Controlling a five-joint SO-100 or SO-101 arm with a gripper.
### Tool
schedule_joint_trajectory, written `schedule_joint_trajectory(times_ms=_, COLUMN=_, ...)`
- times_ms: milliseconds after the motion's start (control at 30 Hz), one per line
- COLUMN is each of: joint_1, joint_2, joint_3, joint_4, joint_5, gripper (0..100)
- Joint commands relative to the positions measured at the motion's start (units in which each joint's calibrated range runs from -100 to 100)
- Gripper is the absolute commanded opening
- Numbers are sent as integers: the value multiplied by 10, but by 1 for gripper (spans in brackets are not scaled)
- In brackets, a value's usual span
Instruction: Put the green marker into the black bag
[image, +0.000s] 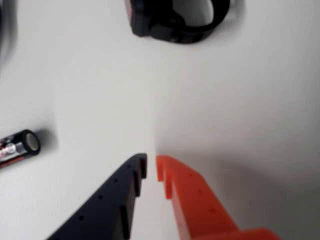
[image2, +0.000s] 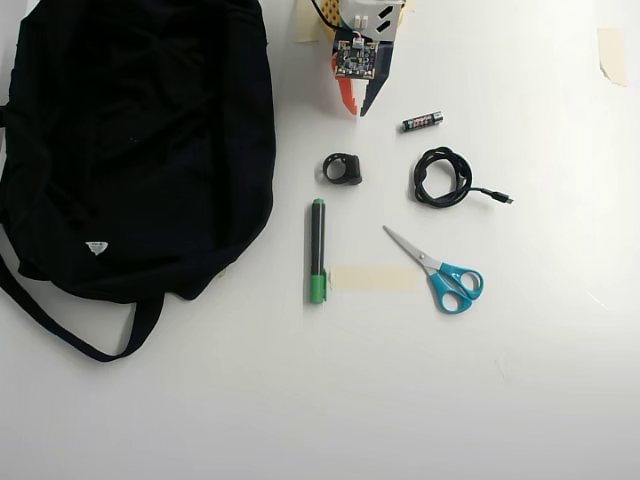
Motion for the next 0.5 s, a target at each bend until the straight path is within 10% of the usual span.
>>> schedule_joint_trajectory(times_ms=0, joint_1=-3, joint_2=-6, joint_3=12, joint_4=18, joint_5=-2, gripper=2)
schedule_joint_trajectory(times_ms=467, joint_1=-18, joint_2=51, joint_3=-55, joint_4=-179, joint_5=-3, gripper=2)
